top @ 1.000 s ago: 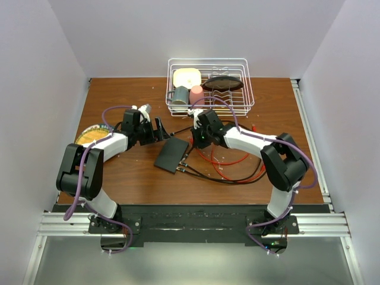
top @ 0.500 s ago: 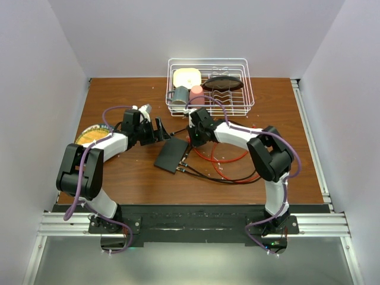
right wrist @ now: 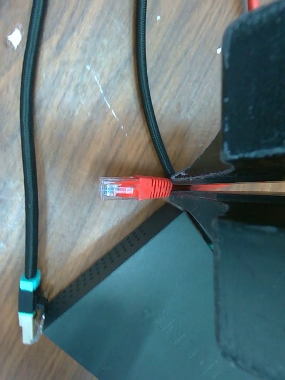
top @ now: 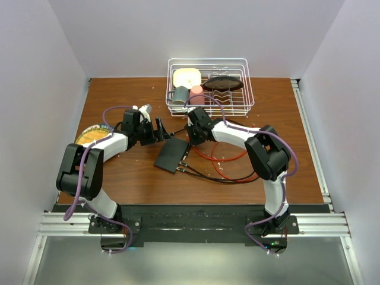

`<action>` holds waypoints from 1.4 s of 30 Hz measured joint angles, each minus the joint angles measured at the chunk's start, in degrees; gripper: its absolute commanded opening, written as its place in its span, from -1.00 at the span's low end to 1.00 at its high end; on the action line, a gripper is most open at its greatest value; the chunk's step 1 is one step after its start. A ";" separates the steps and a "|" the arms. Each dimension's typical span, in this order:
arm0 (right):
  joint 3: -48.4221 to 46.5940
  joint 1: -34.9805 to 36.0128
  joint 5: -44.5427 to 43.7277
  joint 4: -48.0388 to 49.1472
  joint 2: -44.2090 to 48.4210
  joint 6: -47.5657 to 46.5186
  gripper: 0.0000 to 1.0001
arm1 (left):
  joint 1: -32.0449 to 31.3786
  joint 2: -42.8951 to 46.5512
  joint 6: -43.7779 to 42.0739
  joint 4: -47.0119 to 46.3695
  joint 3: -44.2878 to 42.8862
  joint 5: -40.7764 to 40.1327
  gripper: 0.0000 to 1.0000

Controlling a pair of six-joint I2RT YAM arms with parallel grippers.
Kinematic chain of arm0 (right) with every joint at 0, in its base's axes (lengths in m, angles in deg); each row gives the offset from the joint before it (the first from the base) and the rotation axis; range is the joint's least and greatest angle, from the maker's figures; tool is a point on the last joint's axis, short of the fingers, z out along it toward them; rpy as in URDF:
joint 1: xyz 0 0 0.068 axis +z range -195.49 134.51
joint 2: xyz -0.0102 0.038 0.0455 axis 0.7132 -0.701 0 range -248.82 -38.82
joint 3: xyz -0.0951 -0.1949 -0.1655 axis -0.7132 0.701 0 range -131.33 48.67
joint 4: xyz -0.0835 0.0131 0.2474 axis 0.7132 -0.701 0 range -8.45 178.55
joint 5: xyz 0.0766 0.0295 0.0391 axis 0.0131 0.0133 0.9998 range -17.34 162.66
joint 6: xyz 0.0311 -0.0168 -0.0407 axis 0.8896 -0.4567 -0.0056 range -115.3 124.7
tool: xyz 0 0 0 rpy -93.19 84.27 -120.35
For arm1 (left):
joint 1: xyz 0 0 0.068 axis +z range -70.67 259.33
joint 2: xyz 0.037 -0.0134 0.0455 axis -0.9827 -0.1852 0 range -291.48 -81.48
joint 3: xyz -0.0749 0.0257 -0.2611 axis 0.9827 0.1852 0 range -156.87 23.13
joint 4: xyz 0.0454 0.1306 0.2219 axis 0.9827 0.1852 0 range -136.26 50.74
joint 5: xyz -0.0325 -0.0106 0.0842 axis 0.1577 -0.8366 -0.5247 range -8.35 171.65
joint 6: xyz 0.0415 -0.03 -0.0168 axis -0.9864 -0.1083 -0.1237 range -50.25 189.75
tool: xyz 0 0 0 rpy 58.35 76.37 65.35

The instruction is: Insert the plug into the switch port

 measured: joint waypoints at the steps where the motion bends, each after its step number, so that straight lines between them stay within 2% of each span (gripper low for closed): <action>1: 0.00 -0.31 -0.07 -0.02 -0.02 0.02 -1.00 | 0.00 0.00 0.00 0.00 0.00 0.02 0.80; 13: 0.90 -9.51 -3.39 -0.02 0.83 1.09 -1.00 | 0.00 0.00 0.00 -0.46 0.00 0.48 0.80; 20: 10.27 -9.51 -7.63 -2.12 9.40 0.98 -1.00 | 0.00 0.00 0.02 -0.87 0.02 1.01 0.80; 25: 15.08 -9.25 -8.92 -2.78 19.37 0.66 -1.00 | 0.00 0.00 0.02 -1.27 0.26 1.38 0.80; 31: 15.19 -7.76 -7.54 -1.64 26.34 -2.23 -1.00 | 0.00 0.00 0.04 -1.68 0.66 1.46 0.80; 37: 15.50 -0.76 -4.20 -2.38 23.26 -6.75 -1.00 | 0.00 0.00 0.04 -2.16 0.66 1.73 0.80; 42: 16.50 1.92 -1.88 -3.87 19.63 -8.94 -1.00 | 0.00 0.00 0.04 -2.12 0.79 1.81 0.80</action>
